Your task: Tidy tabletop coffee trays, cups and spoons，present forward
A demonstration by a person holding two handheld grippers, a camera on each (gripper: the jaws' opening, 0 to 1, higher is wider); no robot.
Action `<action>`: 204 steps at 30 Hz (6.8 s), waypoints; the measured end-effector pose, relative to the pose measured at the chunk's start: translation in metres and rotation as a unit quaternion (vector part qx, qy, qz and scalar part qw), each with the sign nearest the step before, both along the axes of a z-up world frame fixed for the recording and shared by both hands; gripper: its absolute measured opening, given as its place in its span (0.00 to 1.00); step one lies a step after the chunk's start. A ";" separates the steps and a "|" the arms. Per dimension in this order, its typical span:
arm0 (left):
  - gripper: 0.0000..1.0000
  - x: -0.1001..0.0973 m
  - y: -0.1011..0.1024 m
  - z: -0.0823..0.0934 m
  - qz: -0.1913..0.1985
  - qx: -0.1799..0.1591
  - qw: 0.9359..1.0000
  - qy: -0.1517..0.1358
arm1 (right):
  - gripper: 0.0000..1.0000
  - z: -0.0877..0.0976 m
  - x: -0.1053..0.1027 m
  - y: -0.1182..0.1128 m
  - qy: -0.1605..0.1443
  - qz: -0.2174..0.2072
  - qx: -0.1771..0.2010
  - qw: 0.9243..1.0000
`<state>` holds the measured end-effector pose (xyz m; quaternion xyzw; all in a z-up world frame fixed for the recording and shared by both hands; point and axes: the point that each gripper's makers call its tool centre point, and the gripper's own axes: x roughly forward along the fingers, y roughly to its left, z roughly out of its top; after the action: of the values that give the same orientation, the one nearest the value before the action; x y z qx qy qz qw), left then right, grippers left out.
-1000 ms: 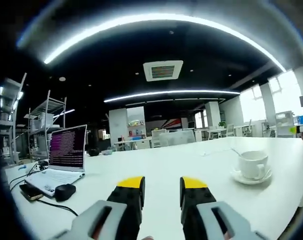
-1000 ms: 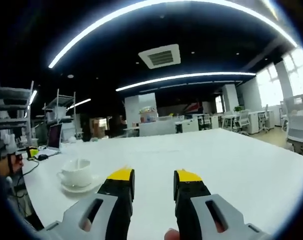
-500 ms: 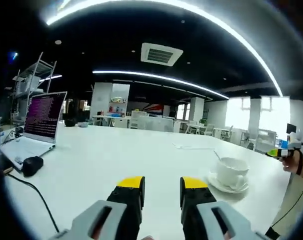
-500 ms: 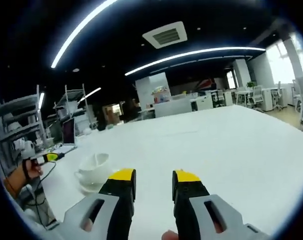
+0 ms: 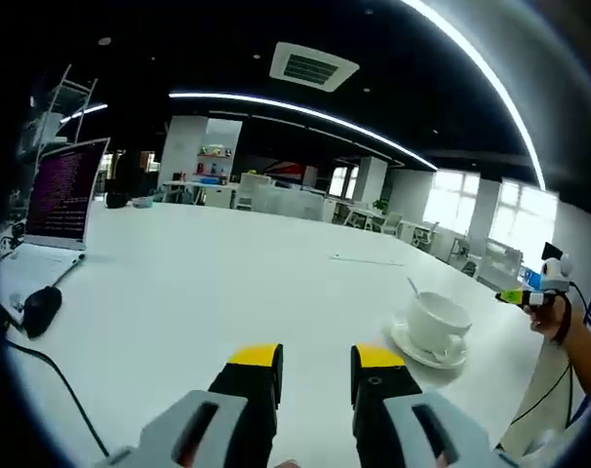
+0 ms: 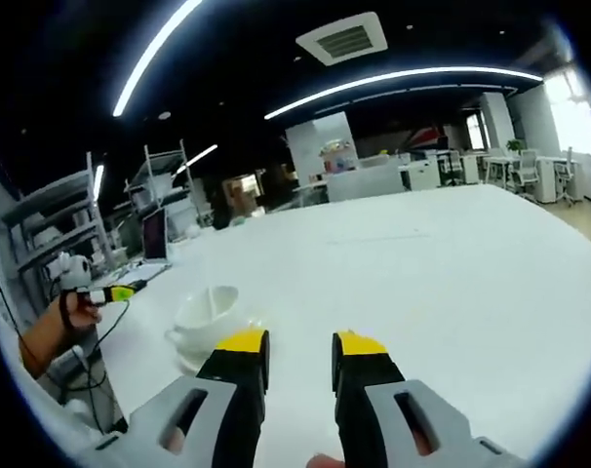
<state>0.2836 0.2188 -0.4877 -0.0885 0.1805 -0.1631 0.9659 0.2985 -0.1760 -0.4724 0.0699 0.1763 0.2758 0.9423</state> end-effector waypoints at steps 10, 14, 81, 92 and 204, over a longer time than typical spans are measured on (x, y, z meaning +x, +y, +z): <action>0.27 0.000 -0.017 -0.011 -0.037 -0.044 0.996 0.069 | 0.26 -0.013 0.009 0.027 0.055 0.045 0.018 0.997; 0.27 0.001 -0.026 -0.014 -0.057 -0.060 0.993 0.088 | 0.26 -0.018 0.012 0.034 0.075 0.057 0.019 0.995; 0.19 0.032 -0.174 -0.066 -0.185 -0.192 0.913 0.308 | 0.19 -0.080 0.023 0.105 0.292 0.111 0.023 0.950; 0.13 0.034 -0.181 -0.074 -0.175 -0.211 0.904 0.327 | 0.11 -0.088 0.025 0.102 0.307 0.098 0.020 0.946; 0.06 0.186 -0.174 -0.077 0.017 -0.315 0.873 0.373 | 0.06 -0.089 0.174 0.107 0.369 -0.030 0.095 0.924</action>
<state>0.4700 0.0444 -0.5648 -0.4449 0.4647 -0.1502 0.7507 0.4727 -0.0692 -0.5619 0.2612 0.4824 0.2174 0.8074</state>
